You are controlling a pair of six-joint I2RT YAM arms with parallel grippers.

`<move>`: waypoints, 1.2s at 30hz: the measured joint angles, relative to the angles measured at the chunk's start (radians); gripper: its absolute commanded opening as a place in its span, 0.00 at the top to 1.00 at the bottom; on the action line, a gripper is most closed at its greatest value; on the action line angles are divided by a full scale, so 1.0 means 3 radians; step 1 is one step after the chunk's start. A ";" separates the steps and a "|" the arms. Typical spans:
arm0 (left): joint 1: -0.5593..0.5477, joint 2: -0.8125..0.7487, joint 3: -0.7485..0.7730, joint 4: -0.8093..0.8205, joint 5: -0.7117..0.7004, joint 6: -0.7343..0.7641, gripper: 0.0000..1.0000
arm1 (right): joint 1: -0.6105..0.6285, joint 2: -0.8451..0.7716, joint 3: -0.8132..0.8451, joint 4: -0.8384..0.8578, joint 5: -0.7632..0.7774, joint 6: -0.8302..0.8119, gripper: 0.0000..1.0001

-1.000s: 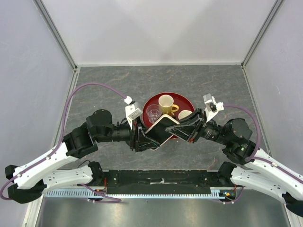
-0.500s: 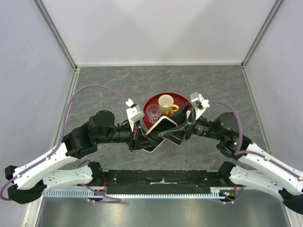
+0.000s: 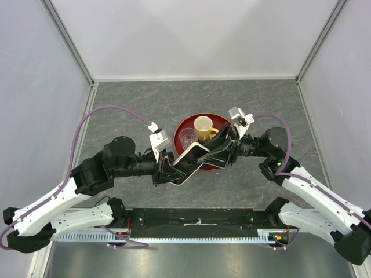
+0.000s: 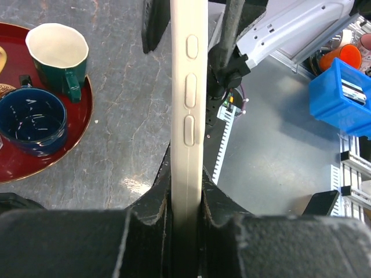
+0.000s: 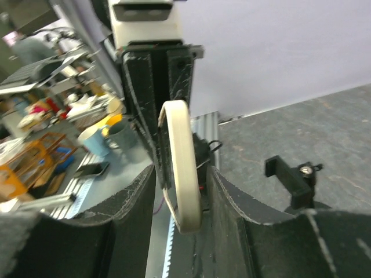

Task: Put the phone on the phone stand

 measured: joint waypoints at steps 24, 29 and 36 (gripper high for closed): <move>0.0001 0.0337 0.0403 -0.0301 -0.0543 -0.0117 0.53 | -0.0057 -0.0212 -0.0167 -0.0048 -0.0004 -0.0164 1.00; 0.0020 0.0343 0.0608 -0.0754 -0.1517 -0.0448 0.62 | -0.0055 -0.0486 -0.0131 -0.0819 0.0767 -0.0408 1.00; 0.0028 0.0331 0.0373 -0.1348 -0.2215 -0.0856 0.62 | -0.0053 -0.0650 -0.0079 -0.1342 0.1403 -0.0526 1.00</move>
